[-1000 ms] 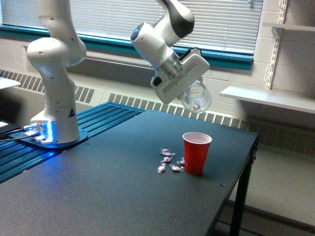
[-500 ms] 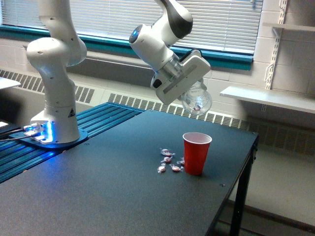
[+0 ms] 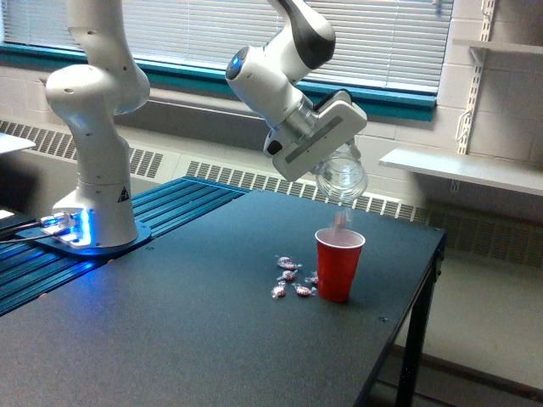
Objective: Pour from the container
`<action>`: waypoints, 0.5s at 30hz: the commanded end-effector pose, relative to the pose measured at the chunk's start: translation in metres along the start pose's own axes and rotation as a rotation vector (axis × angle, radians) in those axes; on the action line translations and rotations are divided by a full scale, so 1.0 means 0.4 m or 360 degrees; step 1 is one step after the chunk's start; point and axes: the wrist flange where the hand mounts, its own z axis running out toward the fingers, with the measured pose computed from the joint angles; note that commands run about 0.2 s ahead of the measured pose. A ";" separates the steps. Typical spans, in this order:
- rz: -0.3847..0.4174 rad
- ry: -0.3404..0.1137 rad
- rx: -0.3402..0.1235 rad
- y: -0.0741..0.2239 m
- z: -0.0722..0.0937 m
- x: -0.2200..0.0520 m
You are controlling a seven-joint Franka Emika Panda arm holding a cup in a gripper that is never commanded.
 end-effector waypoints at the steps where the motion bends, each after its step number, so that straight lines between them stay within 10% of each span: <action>1: 0.0055 -0.0011 0.0008 -0.004 0.009 -0.010; 15: -0.0024 0.0075 -0.0041 -0.001 0.038 -0.028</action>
